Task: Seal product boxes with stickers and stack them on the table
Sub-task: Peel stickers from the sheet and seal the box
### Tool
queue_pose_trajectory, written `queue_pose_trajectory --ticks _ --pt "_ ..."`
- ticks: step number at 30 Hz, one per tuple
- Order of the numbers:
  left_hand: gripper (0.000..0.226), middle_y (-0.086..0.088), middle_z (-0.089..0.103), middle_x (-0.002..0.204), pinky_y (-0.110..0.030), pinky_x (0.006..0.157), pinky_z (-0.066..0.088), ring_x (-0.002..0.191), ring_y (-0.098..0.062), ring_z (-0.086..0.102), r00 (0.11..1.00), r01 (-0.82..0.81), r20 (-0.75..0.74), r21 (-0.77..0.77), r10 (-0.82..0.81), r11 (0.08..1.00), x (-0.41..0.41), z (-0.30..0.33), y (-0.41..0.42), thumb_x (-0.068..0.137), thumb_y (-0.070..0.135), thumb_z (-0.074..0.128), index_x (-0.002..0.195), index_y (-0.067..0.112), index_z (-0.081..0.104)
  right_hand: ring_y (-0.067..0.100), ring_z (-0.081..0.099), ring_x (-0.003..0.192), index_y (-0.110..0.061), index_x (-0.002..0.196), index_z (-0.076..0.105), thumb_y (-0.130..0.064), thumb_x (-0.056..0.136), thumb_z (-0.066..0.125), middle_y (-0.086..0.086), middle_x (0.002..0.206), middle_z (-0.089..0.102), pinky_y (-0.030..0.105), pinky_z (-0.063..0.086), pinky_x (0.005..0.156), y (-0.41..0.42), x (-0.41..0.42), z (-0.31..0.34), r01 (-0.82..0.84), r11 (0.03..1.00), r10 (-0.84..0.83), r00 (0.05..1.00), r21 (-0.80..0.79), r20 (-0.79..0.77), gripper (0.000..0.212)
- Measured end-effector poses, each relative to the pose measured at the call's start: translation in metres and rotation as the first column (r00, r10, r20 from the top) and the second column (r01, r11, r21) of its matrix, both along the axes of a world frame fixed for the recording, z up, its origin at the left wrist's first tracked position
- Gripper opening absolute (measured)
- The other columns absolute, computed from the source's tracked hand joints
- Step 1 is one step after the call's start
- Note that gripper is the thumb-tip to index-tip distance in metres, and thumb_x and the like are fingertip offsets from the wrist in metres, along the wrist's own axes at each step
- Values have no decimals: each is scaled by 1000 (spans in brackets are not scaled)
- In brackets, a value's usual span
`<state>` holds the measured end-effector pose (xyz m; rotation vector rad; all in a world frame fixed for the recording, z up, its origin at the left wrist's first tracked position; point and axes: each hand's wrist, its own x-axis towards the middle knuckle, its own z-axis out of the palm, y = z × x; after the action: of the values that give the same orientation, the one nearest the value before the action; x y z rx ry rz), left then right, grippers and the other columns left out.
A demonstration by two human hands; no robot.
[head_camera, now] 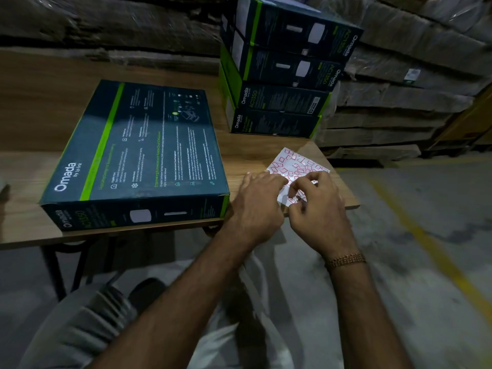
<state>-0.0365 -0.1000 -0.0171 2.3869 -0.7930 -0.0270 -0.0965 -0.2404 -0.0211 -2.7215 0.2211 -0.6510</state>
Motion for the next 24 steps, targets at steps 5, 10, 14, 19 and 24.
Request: queue_pose_trajectory --ticks 5,10,14,19,24 --pt "57 -2 53 157 -47 133 10 152 -21 38 1000 10 3 12 -10 1000 0 2 1 100 13 59 156 19 48 29 52 113 -26 95 58 -24 76 49 3 116 48 50 48 93 0 2 -1 -1 1000 0 999 -30 -42 21" --pt "56 -2 53 157 -48 133 9 153 -21 37 1000 13 3 3 -13 1000 0 1 1 101 15 56 157 19 48 29 53 112 -25 97 57 -23 77 51 2 117 49 52 48 93 1 0 -4 -2 1000 2 1000 -1 9 21" --pt "57 -2 50 161 -47 133 7 156 -20 33 1000 12 2 8 -12 1000 -1 2 1 102 15 57 158 19 45 26 60 107 -19 100 72 -17 80 56 1 119 57 51 53 88 0 -5 -10 -48 997 38 989 65 140 26" --pt "62 -2 47 163 -46 134 5 158 -20 30 1000 11 5 11 -11 1000 -2 3 2 101 13 60 160 19 43 27 63 99 -13 93 77 -11 80 63 4 116 62 49 54 83 0 -8 -17 -50 997 37 977 57 210 19" --pt "60 -2 47 163 -46 133 6 158 -21 30 1000 18 7 13 -19 1000 -1 2 2 101 13 59 159 19 44 26 62 99 -16 92 73 -12 79 63 2 112 59 50 54 82 1 -6 -12 -24 998 13 983 59 181 17"
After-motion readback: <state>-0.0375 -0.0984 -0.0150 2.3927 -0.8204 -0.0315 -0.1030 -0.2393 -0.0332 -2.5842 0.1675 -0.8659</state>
